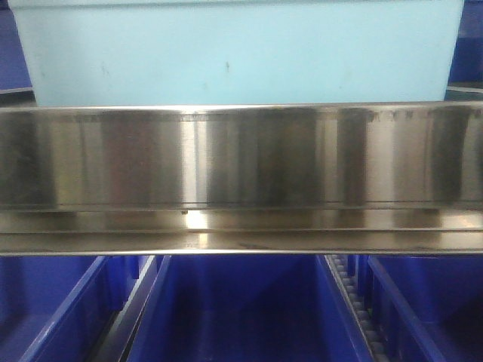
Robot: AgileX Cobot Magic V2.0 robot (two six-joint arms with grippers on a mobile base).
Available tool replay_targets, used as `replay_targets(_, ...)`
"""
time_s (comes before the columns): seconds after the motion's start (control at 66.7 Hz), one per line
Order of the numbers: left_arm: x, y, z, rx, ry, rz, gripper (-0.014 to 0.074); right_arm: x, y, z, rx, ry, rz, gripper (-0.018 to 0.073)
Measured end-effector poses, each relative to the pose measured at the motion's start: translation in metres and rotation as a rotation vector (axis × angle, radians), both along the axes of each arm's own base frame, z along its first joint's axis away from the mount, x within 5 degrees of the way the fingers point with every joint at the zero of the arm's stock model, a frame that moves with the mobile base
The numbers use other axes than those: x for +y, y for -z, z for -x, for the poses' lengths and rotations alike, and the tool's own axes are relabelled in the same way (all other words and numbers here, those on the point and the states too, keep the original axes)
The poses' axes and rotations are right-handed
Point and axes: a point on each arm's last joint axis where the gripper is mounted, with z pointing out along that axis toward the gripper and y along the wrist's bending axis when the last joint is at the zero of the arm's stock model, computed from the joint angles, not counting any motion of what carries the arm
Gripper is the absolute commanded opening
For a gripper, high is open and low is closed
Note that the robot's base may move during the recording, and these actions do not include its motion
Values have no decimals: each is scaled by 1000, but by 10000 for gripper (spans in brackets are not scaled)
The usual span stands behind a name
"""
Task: Move two blue bins to right shelf middle
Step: 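Close both grippers on opposite side walls of the light-blue bin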
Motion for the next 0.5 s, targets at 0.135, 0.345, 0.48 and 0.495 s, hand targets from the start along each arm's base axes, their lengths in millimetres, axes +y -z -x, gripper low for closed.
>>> replay_targets(0.135,-11,7,-44,150,-39,-9,549,18,8,-48,212,-37,67,477)
replay_targets(0.345,-17,33,-93,338,-78,-41,549,34,31,-97,381,-54,111,477)
replay_targets(0.48,-24,58,-119,428,-75,-45,549,44,58,-121,474,-68,121,477)
replay_targets(0.495,-26,61,-122,440,-74,-45,549,46,60,-123,482,-70,123,477)
